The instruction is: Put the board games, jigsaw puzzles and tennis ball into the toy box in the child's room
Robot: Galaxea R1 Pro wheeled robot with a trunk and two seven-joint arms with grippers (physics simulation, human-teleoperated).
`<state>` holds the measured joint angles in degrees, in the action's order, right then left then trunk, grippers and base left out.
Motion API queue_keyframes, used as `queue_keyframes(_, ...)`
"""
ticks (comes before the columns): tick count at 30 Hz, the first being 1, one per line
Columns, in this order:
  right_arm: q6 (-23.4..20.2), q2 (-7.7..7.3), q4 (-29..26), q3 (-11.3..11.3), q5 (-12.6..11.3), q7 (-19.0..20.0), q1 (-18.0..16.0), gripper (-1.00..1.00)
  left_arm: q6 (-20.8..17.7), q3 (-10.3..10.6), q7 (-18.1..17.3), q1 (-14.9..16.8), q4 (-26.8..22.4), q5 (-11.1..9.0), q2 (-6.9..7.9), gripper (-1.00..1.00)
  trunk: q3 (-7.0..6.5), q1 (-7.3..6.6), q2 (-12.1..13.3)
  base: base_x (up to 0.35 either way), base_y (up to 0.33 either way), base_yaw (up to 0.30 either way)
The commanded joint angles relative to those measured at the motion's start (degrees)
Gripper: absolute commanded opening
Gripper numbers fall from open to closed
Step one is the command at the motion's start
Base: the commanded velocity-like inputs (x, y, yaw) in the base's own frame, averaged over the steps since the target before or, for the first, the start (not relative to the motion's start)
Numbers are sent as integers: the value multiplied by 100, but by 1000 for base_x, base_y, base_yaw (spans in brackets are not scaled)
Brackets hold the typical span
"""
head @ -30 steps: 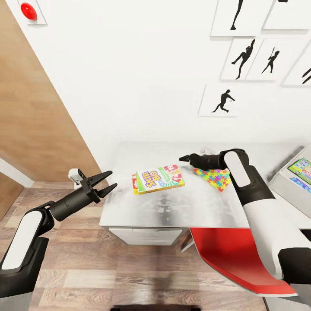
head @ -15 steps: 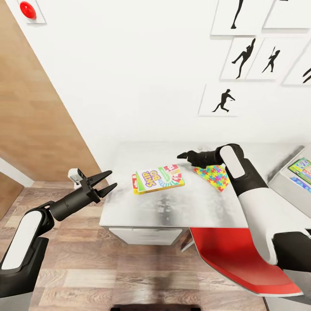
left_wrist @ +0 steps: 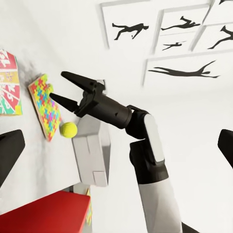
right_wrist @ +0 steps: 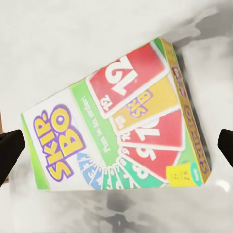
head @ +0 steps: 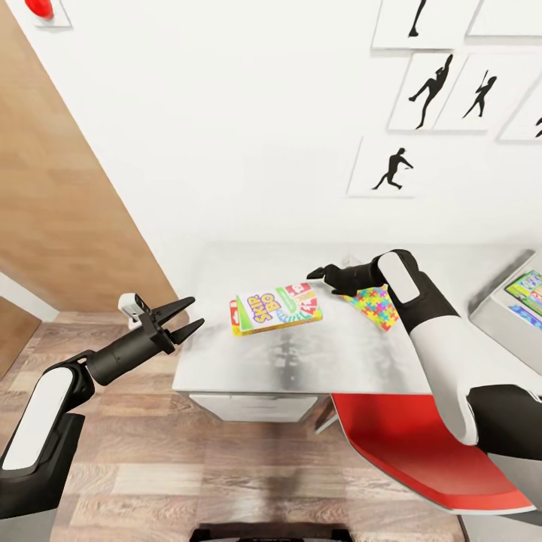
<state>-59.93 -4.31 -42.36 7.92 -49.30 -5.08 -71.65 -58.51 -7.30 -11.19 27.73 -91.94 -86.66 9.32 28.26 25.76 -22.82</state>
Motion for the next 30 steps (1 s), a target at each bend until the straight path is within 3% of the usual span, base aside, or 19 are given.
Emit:
queue_keyframes(1, -7, -6, -4, 24, -61, -53, -5, 100, -20, -6, -55, 4, 1, 54, 0, 100, 17, 3, -10, 0, 0, 0)
queue_keyframes(30, -7, 1, 61, 8, -69, -19, 25, 100, -20, -9, -58, 4, 0, 52, 0, 100, 277, 3, -10, 0, 0, 0)
